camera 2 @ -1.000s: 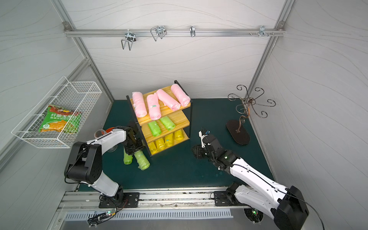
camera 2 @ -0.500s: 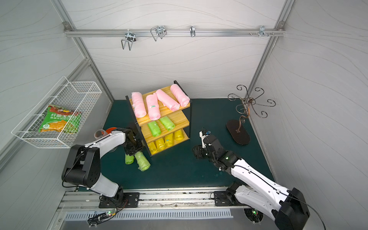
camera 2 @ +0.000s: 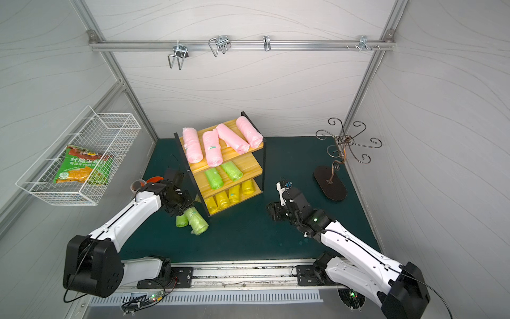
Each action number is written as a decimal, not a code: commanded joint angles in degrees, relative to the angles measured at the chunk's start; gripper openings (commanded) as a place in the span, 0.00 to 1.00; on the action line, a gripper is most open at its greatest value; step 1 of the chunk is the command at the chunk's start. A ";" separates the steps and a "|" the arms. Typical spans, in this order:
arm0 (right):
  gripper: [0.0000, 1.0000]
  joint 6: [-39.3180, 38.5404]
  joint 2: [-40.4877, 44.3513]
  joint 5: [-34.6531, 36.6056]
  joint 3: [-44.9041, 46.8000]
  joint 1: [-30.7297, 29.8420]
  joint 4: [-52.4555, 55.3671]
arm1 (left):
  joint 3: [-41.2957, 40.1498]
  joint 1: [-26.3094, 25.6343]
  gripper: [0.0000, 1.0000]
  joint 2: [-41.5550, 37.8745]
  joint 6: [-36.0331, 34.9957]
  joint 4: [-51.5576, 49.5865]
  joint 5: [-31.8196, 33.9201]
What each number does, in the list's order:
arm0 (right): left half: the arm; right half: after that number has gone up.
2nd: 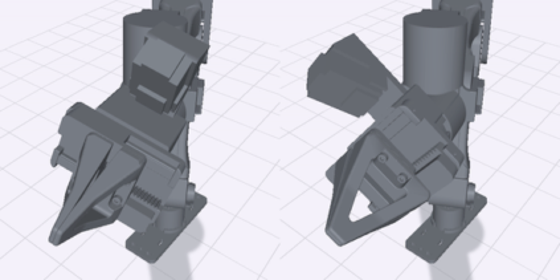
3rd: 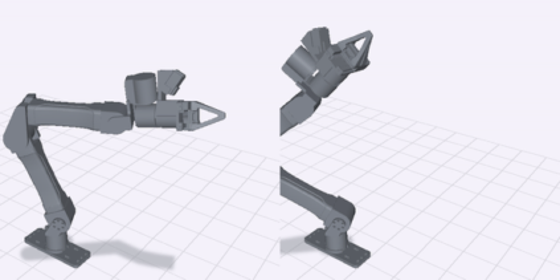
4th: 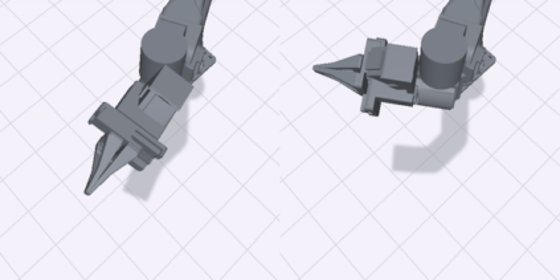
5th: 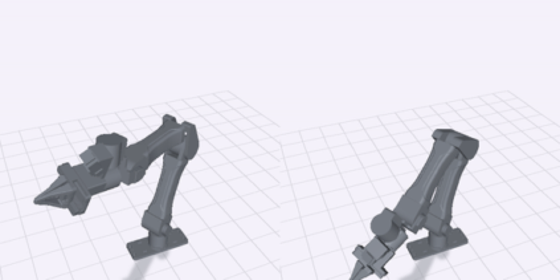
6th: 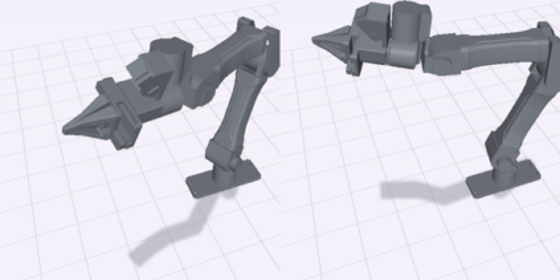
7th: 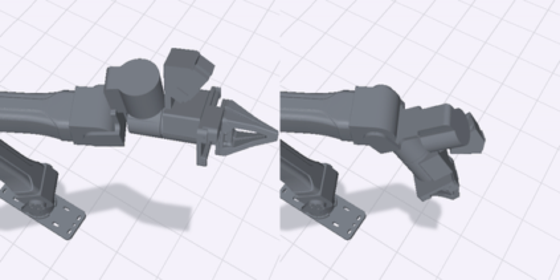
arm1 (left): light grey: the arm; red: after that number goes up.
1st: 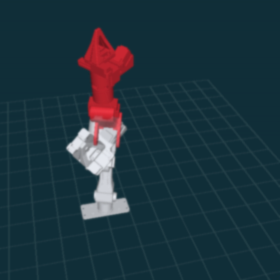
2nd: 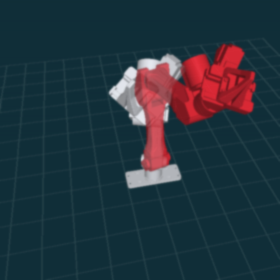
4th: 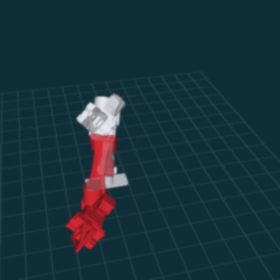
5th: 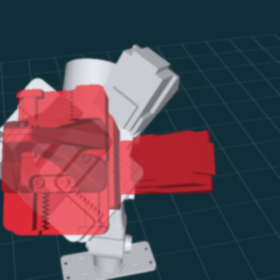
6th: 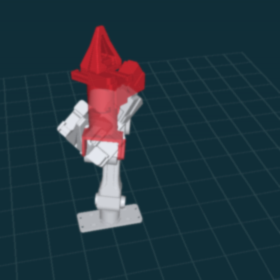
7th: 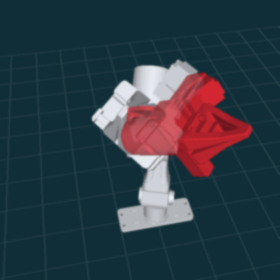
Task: Sort the rolls of trash bags by color and place them on the shelf
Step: Pick up the roll of trash bags from the center of the board.
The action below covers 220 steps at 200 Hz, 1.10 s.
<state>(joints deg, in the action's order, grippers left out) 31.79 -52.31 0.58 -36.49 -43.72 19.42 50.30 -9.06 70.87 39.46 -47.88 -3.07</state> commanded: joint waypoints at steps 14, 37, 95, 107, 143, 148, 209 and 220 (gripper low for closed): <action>0.54 -3.38 1.75 -6.11 -1.05 -0.56 -2.88 | -0.39 -0.17 0.00 -8.68 1.32 -1.55 -2.68; 0.63 -3.59 -0.41 -13.99 -1.62 -1.09 -7.48 | -2.10 -0.25 0.00 -16.02 3.21 -1.67 -5.73; 0.75 -1.47 -6.85 -26.15 -6.63 -6.53 -16.43 | -4.34 -0.39 0.00 -31.25 8.37 -2.96 -13.00; 0.78 -0.10 -8.76 -30.90 -7.43 -7.17 -20.06 | -4.56 -0.42 0.00 -33.45 9.59 -2.86 -14.00; 0.80 -2.65 -14.15 -33.08 -12.42 -12.22 -21.70 | -7.13 -0.43 0.00 -37.95 15.59 1.11 -17.91; 0.80 -3.19 -15.20 -33.39 -13.36 -12.90 -21.16 | -7.20 -0.44 0.00 -38.00 16.08 1.43 -18.39; 0.80 -3.91 -23.75 -33.75 -20.02 -19.94 -17.95 | -6.10 -0.43 0.00 -37.99 18.48 4.64 -20.72; 0.79 -3.37 -24.82 -33.46 -20.11 -20.90 -18.49 | -5.96 -0.44 0.00 -38.01 18.96 5.06 -20.97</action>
<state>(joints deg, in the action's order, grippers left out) 28.60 -75.07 -32.29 -55.48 -62.81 0.21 42.50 -9.30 33.26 56.38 -49.32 -21.69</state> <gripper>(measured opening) 0.795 0.393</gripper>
